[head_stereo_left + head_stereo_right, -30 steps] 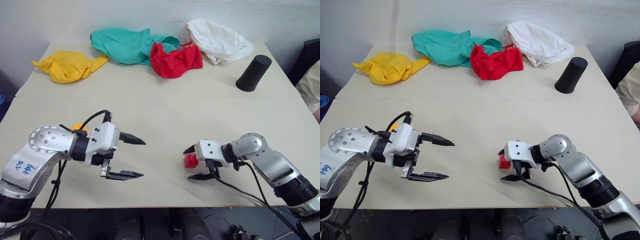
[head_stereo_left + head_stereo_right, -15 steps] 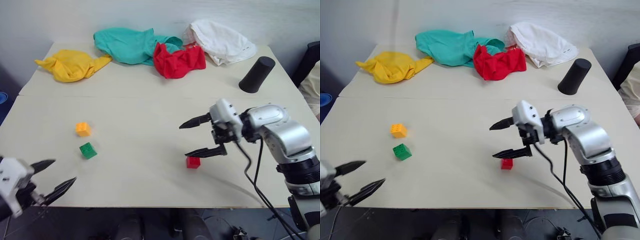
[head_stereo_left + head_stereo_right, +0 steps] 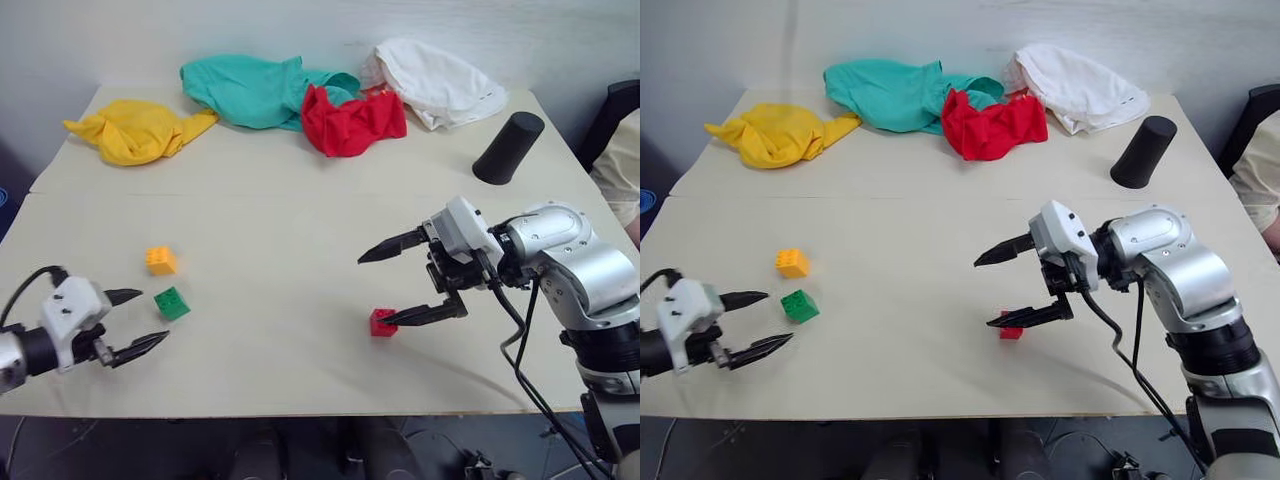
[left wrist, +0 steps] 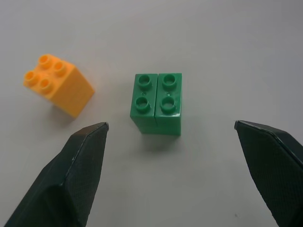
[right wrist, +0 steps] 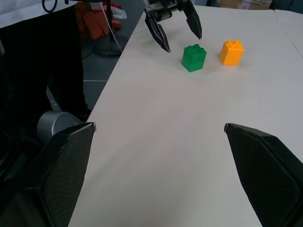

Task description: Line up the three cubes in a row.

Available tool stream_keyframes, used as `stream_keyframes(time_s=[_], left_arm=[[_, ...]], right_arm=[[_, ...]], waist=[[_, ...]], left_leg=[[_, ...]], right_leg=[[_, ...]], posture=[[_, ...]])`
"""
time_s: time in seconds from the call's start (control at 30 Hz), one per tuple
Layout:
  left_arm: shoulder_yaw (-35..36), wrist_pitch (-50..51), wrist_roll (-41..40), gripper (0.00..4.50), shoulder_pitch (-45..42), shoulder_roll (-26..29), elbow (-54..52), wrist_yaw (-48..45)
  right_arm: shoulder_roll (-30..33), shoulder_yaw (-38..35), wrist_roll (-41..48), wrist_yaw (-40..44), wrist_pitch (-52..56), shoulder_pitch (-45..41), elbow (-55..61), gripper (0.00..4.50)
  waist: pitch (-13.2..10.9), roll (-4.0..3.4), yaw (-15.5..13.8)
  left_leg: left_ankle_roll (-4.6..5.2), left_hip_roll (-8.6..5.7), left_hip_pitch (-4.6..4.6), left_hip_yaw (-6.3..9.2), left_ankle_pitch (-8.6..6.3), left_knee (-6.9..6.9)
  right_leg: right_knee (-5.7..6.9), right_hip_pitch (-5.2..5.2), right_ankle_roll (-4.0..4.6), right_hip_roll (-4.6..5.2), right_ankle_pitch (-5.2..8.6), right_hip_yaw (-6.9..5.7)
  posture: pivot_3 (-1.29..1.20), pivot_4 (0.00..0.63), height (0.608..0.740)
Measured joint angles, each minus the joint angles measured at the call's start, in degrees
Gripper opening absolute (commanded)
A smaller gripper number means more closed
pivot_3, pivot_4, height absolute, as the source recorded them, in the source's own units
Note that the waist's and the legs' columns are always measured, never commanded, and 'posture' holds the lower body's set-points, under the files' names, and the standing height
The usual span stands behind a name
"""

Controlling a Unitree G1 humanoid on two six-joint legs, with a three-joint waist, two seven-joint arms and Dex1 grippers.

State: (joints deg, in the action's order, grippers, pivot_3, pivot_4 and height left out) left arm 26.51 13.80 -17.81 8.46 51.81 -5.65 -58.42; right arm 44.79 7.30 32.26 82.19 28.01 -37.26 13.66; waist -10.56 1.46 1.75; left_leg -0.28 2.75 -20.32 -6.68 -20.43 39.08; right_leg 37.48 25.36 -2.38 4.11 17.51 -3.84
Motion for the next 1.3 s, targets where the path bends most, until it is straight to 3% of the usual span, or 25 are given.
stream_keyframes(time_s=[0.23,0.43,0.6,0.8,0.9,1.1,1.3], left_arm=[[-8.12,-2.95,1.90,4.50,-9.72,0.43,9.69,-2.37],[-12.42,-1.82,1.47,3.13,-14.25,-0.53,13.52,-4.68],[-13.28,-1.76,1.27,1.56,-14.98,-0.54,13.71,-5.38],[-13.80,-0.33,-0.06,1.53,-14.65,-0.48,12.00,-8.11],[-15.93,2.48,-1.25,1.53,-15.03,-0.02,5.46,-9.91],[-29.93,8.67,-2.29,1.53,-27.45,-2.21,-11.10,-13.02],[-41.89,9.30,2.15,1.53,-35.36,-10.93,-9.21,-11.41]], right_arm=[[2.66,-1.17,1.29,-0.80,3.11,1.40,3.07,4.47],[2.43,-1.27,1.07,-2.09,2.06,2.29,4.22,4.50],[2.43,-1.27,0.89,-2.56,1.42,2.31,4.19,4.50],[2.59,-1.28,0.44,-2.79,0.33,3.52,4.22,4.50],[4.33,-1.46,0.36,-1.86,-0.80,5.30,4.37,4.50],[8.77,-3.79,-0.37,-0.10,-3.19,12.38,5.44,4.50],[9.76,-6.68,-0.35,-3.49,-2.71,18.64,8.78,4.50]], waist=[[0.00,0.00,-0.16],[0.01,0.01,-0.09],[0.00,0.01,-0.15],[0.00,0.01,-0.18],[0.00,0.01,-0.28],[0.01,0.01,-1.78],[0.01,0.01,-1.69]], left_leg=[[0.00,-0.01,-0.02,-0.03,0.01,0.00],[-0.03,0.00,0.00,-0.09,0.03,0.02],[-0.03,0.00,0.00,-0.09,0.03,0.03],[-0.03,-0.01,0.00,-0.09,0.03,0.03],[-0.02,-0.03,-0.01,-0.09,0.04,0.05],[0.06,-0.15,-0.01,-0.15,0.04,0.12],[-0.09,-0.03,0.05,-0.21,0.13,0.21]], right_leg=[[0.02,0.03,0.00,0.01,0.00,0.00],[0.10,0.06,-0.01,-0.01,0.00,-0.01],[0.10,0.06,-0.01,0.00,0.00,-0.01],[0.10,0.05,-0.01,0.00,0.00,-0.01],[0.10,0.05,-0.02,0.01,-0.01,0.01],[0.04,-0.04,-0.14,0.00,-0.08,0.11],[0.14,-0.01,-0.14,-0.32,-0.08,0.22]], posture=[[0.00,0.150,0.740],[0.00,0.150,0.740],[0.00,0.150,0.740],[0.00,0.150,0.740],[0.00,0.150,0.740],[0.00,0.150,0.740],[0.00,0.150,0.740]])
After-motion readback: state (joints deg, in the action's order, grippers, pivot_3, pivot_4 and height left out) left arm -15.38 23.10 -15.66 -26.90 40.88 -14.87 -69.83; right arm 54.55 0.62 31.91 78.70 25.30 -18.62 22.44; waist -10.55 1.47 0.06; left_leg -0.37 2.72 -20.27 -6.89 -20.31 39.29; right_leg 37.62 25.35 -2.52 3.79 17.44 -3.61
